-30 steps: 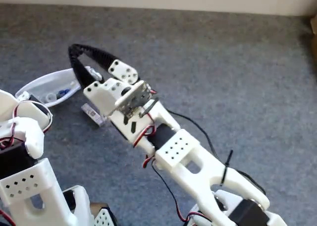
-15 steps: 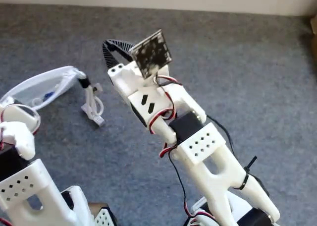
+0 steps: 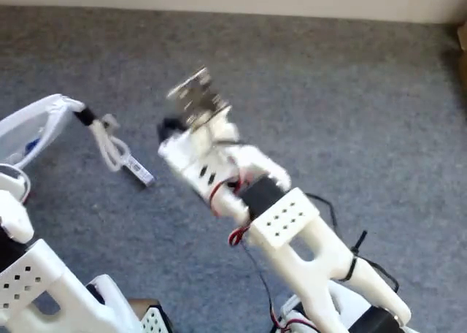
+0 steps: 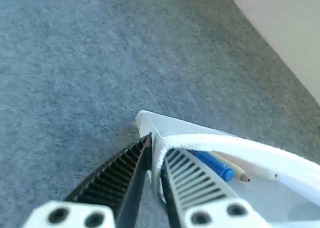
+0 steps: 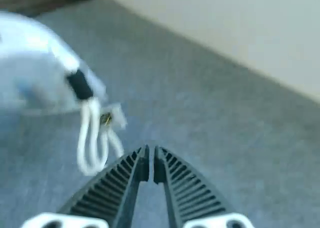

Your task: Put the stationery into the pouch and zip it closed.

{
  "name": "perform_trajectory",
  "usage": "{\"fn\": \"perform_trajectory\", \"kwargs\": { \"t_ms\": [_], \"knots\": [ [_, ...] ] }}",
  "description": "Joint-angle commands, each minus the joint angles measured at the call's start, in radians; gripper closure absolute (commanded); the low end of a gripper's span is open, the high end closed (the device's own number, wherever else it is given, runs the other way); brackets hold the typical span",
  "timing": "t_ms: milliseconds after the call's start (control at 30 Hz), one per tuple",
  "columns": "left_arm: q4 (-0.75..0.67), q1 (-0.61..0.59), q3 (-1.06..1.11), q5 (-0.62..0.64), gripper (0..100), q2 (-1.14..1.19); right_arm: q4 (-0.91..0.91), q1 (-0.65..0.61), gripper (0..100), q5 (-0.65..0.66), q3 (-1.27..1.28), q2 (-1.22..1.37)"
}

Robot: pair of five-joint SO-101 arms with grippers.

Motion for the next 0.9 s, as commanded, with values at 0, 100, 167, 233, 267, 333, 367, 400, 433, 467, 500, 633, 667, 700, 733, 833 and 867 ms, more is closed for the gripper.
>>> {"fn": "perform_trajectory", "kwargs": {
  "t_ms": [0, 100, 167, 233, 267, 333, 367, 400, 433, 467, 500, 633, 667, 700, 733, 833, 867],
  "knots": [
    [-0.026, -0.044, -0.087, 0.012, 99, -0.027, -0.001, -0.077, 92.5, -0.011, 0.042, -0.044],
    [-0.026, -0.042, -0.087, 0.012, 99, -0.027, -0.053, -0.116, 84.5, -0.011, 0.061, 0.002],
    [-0.026, -0.042, -0.087, 0.012, 99, -0.027, -0.068, -0.131, 79.6, -0.011, 0.059, 0.076],
    [-0.026, -0.042, -0.087, 0.012, 99, -0.027, -0.067, -0.137, 76.2, -0.011, 0.054, 0.174],
    [-0.026, -0.042, -0.087, 0.012, 99, -0.027, -0.068, -0.143, 75.3, -0.011, 0.048, 0.222],
    [-0.026, -0.042, -0.085, 0.012, 99, -0.027, -0.085, -0.147, 74.9, -0.011, -0.012, 0.32],
    [-0.026, -0.042, -0.085, 0.012, 99, -0.027, -0.085, -0.147, 74.9, -0.011, -0.042, 0.366],
    [-0.026, -0.042, -0.085, 0.012, 99, -0.027, -0.085, -0.147, 74.9, -0.011, -0.07, 0.41],
    [-0.026, -0.042, -0.085, 0.012, 99, -0.027, -0.085, -0.147, 74.9, -0.011, -0.097, 0.453],
    [-0.026, -0.042, -0.085, 0.012, 99, -0.027, -0.085, -0.147, 74.9, -0.011, -0.124, 0.49],
    [-0.026, -0.041, -0.085, 0.012, 99, -0.027, -0.085, -0.147, 74.9, -0.011, -0.148, 0.524],
    [-0.026, -0.015, -0.084, 0.009, 99, -0.027, -0.085, -0.147, 74.9, -0.011, -0.223, 0.625],
    [-0.026, -0.002, -0.084, 0.008, 99, -0.027, -0.087, -0.147, 74.9, -0.011, -0.236, 0.645],
    [-0.026, 0.007, -0.082, 0.008, 99, -0.027, -0.088, -0.147, 74.9, -0.009, -0.246, 0.664],
    [-0.029, 0.012, -0.077, 0.008, 99, -0.027, -0.088, -0.147, 74.9, -0.008, -0.26, 0.684],
    [-0.032, 0.012, -0.067, 0.008, 99, -0.027, -0.088, -0.142, 74.9, -0.008, -0.309, 0.745],
    [-0.032, 0.012, -0.065, 0.008, 99, -0.027, -0.088, -0.14, 74.9, -0.009, -0.325, 0.765]
  ]
}}
